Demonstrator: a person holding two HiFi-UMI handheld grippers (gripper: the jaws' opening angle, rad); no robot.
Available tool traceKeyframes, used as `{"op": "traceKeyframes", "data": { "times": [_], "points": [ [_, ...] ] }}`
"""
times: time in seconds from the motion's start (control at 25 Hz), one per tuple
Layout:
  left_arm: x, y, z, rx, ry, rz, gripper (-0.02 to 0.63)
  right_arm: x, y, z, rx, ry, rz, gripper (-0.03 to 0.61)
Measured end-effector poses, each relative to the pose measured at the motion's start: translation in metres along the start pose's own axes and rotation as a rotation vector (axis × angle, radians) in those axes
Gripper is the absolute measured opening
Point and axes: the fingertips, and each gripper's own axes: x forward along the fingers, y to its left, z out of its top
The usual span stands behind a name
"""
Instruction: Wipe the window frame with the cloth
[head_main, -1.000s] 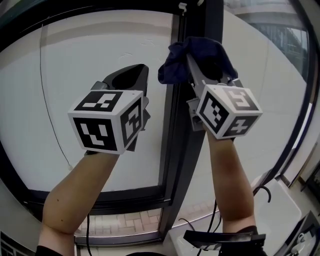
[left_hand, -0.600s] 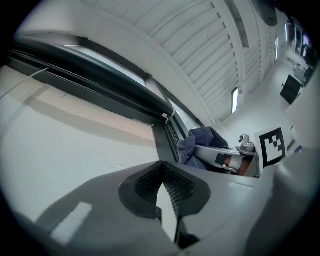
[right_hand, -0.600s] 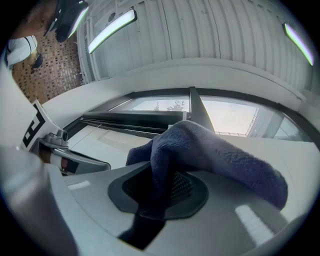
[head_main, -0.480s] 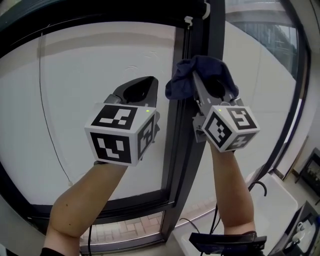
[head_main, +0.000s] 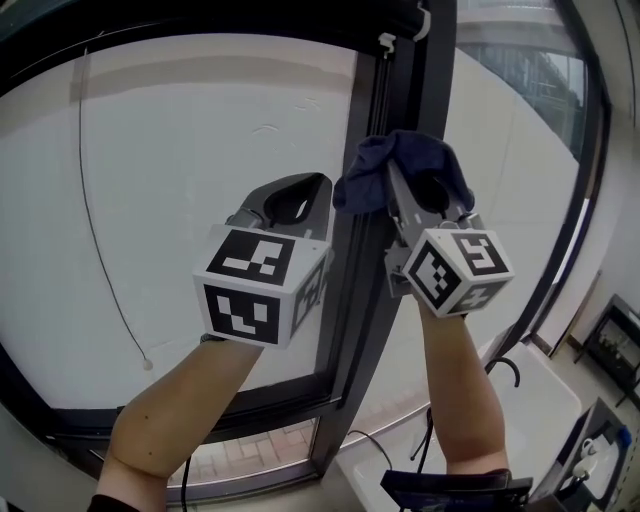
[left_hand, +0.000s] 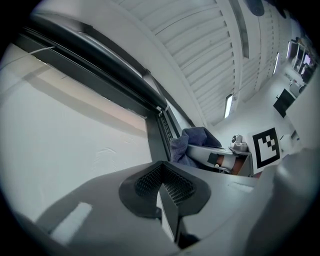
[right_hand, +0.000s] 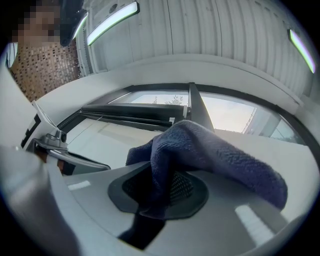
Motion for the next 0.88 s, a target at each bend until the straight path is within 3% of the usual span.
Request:
{"op": "traceKeyframes", "data": {
  "times": [0.2, 0.36, 0.56, 0.88],
  "points": [
    [-0.001, 0.0, -0.01, 0.008, 0.015, 0.05, -0.006, -0.006, 0.003, -0.008, 0.002, -0.003, 0.032, 0.067],
    [-0.006, -0.005, -0.014, 0.061, 0.026, 0.093, -0.006, -0.011, 0.004, -0.02, 0.03, 0.023, 0.068, 0.067],
    [-0.013, -0.009, -0.025, 0.04, 0.057, 0.13, -0.006, -0.021, 0.011, -0.029, 0.048, 0.038, 0.099, 0.067],
    [-0.022, -0.022, -0.031, 0.075, 0.035, 0.161, -0.006, -0.036, 0.018, -0.051, 0.054, 0.066, 0.123, 0.067]
  ]
}}
